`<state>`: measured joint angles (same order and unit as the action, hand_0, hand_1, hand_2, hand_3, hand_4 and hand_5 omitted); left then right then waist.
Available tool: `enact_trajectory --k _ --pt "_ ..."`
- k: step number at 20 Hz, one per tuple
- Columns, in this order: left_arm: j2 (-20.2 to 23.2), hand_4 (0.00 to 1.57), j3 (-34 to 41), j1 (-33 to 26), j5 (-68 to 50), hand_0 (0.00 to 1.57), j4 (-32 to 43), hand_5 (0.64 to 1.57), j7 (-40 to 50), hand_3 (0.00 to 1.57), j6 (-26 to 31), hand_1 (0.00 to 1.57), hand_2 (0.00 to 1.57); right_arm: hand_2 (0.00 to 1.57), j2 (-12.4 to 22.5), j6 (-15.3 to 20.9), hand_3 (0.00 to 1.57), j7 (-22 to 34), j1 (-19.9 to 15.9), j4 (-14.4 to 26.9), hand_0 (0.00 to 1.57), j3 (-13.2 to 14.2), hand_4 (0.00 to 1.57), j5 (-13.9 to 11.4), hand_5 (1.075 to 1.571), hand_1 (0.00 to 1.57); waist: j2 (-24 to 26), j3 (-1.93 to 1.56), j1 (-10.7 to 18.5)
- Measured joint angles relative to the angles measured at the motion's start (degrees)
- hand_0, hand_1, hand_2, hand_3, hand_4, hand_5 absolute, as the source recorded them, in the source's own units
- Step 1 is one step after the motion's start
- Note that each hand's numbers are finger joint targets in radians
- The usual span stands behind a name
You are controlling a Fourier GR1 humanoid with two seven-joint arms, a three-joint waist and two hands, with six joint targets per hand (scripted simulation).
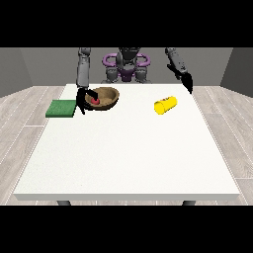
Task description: Pick the cup and pour the ball into the bowl, then pick the bowl and place it on the pad
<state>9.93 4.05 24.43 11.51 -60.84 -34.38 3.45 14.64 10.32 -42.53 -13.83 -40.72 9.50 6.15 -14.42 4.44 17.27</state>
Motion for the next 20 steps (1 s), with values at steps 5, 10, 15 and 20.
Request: enact_trajectory --k 5,10,15,20 --pt "-0.50 0.00 -1.24 1.97 0.47 0.00 -0.96 0.713 0.26 0.00 0.59 0.00 0.00 1.57 6.55 7.49 1.57 3.33 3.32 -3.42 1.57 -1.34 1.20 -5.23 1.571 1.57 -2.02 -0.13 3.90" --pt "-1.19 0.00 -2.36 3.02 0.98 0.00 -0.69 0.712 1.41 0.00 1.09 0.00 0.00 1.57 10.69 9.08 1.57 14.86 3.15 -5.00 1.57 -1.47 1.16 -6.15 1.570 1.57 -1.28 -1.21 6.74" --pt "-2.01 0.00 -2.26 2.06 0.88 0.00 1.53 0.726 2.66 0.00 0.93 0.00 0.00 1.57 15.17 6.20 1.57 28.20 3.73 -6.64 1.57 -4.71 1.31 -8.46 1.554 1.57 2.19 -2.82 6.57" --pt "-2.67 0.00 -1.34 -0.19 0.38 0.00 4.60 0.732 3.84 0.00 0.37 0.00 0.00 1.57 26.63 -0.10 1.57 38.70 4.81 -9.54 1.57 -8.55 1.57 -13.24 1.561 1.57 7.78 -3.96 2.84"
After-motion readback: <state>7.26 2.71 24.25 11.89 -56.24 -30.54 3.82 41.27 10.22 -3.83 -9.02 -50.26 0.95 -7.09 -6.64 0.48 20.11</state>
